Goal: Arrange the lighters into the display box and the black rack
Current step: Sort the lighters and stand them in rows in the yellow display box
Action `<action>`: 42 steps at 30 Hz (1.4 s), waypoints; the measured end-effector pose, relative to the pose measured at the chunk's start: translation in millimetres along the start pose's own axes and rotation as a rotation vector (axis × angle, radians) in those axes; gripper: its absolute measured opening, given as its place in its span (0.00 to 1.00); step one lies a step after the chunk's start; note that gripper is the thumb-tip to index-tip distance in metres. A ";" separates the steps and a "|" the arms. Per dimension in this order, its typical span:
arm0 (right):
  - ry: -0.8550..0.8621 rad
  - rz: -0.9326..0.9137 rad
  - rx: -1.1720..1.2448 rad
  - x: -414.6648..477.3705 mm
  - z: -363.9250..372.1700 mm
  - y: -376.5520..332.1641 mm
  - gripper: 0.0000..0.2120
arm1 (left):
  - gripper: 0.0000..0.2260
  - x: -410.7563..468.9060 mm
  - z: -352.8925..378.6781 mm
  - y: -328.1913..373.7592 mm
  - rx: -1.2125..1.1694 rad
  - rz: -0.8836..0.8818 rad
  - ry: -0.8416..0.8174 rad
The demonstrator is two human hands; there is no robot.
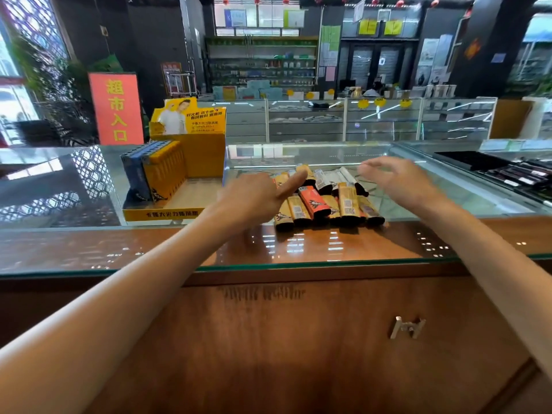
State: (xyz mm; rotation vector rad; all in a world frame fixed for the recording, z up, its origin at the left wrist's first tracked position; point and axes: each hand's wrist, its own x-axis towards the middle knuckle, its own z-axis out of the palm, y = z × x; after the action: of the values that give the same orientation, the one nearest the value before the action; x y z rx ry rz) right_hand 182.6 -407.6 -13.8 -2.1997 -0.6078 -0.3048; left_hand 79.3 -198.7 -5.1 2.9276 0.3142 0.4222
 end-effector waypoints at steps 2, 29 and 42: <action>0.093 -0.050 -0.073 -11.8 -15.2 9.7 0.15 | 0.39 4.9 -0.6 12.5 0.093 -0.016 -0.132; -0.103 -0.270 -0.398 -46.1 -29.2 36.0 0.13 | 0.17 22.9 -21.9 74.1 0.314 -0.076 -0.549; -0.126 -0.255 -0.378 -44.5 -30.7 39.6 0.13 | 0.15 9.3 4.9 43.8 0.004 0.103 -0.096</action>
State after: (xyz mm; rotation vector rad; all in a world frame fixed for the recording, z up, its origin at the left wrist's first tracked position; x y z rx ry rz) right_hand 164.7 -467.4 -38.2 -2.5168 -0.9696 -0.4463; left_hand 97.5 -239.4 1.2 2.9648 0.1519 0.2937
